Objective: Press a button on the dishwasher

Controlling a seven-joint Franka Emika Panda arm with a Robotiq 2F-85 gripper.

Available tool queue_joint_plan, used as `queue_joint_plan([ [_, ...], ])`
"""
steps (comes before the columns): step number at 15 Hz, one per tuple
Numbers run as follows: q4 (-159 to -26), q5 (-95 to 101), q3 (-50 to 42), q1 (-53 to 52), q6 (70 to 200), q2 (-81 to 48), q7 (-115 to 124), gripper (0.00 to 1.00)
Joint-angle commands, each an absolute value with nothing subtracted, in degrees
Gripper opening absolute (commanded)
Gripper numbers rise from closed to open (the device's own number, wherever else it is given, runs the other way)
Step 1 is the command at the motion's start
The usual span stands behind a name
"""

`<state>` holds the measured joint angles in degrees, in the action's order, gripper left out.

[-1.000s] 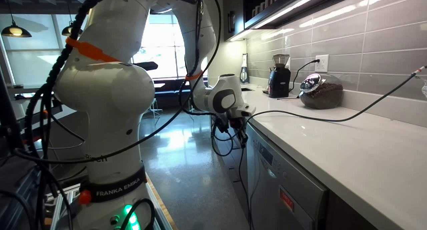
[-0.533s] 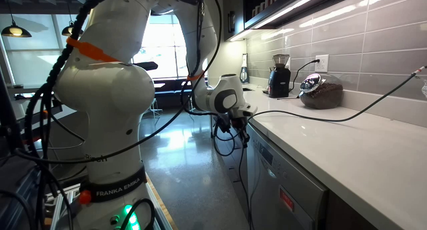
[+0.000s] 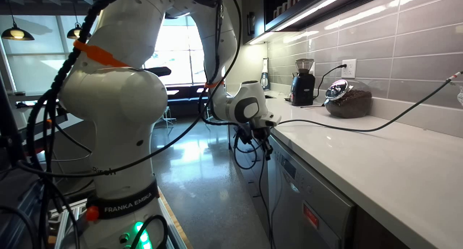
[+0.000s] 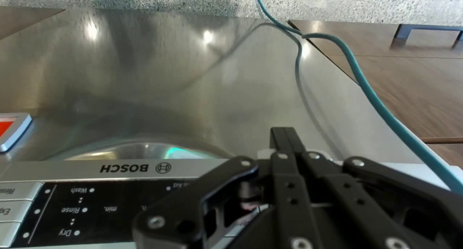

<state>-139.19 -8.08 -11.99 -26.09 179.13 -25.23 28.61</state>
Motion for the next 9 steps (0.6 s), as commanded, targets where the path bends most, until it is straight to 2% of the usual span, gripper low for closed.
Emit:
queue_joint_plan([
  [1, -137.8, -9.4, -11.2, -25.3, 180.7, -27.1, 27.5, 0.00],
  [9, -136.2, -9.6, -10.4, -24.3, 180.6, -28.2, 26.8, 0.00],
])
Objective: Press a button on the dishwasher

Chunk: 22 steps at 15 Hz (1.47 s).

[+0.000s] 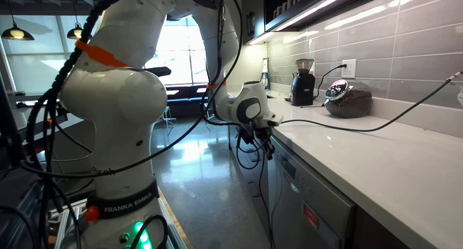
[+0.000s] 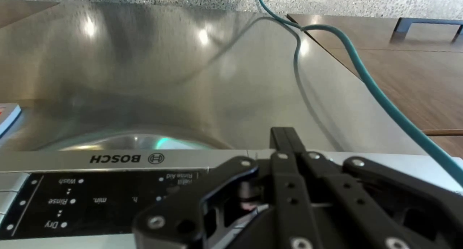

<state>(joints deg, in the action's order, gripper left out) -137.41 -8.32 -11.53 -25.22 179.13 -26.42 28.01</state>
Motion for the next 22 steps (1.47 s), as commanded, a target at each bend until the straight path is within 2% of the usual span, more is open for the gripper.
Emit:
queue_joint_plan([
  [1, -136.0, -9.6, -10.4, -24.3, 180.6, -28.3, 26.8, 0.00],
  [22, -133.5, -9.8, -10.9, -23.9, 180.8, -30.8, 26.8, 0.00],
])
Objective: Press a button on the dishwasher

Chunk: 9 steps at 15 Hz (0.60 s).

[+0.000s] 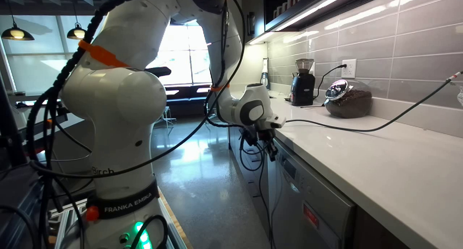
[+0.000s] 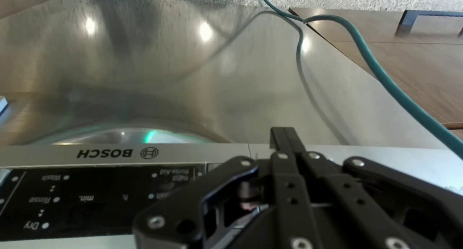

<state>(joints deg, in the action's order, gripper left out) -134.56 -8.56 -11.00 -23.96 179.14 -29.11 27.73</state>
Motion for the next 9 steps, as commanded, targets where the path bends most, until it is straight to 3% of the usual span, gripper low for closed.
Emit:
queue_joint_plan([
  [1, -133.5, -9.8, -10.9, -23.9, 180.8, -30.8, 26.8, 0.00],
  [9, -133.3, -9.7, -12.5, -24.4, 180.9, -30.8, 26.9, 0.00],
])
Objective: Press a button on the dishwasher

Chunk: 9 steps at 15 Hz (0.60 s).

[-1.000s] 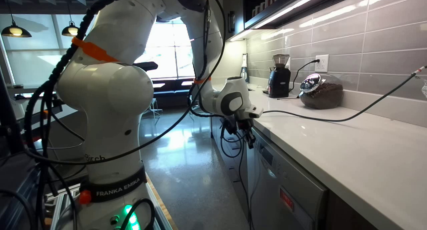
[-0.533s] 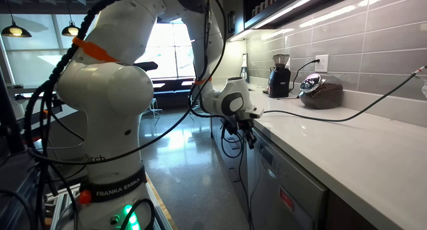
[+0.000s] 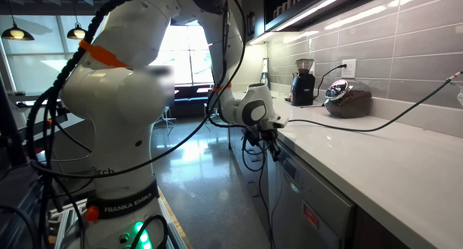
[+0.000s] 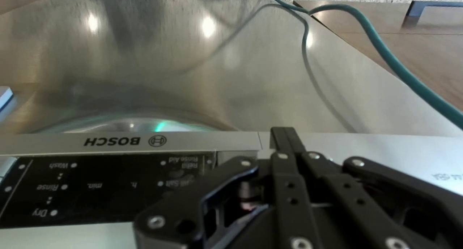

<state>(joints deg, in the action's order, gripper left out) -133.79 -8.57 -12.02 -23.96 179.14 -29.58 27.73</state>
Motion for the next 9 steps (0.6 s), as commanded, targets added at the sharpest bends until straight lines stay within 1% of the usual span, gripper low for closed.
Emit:
queue_joint_plan([
  [1, -133.3, -9.7, -12.5, -24.4, 181.0, -30.8, 26.9, 0.00],
  [5, -133.1, -9.8, -11.6, -23.7, 180.7, -30.8, 26.6, 0.00],
  [9, -132.6, -9.8, -8.8, -21.4, 179.2, -30.7, 25.3, 0.00],
])
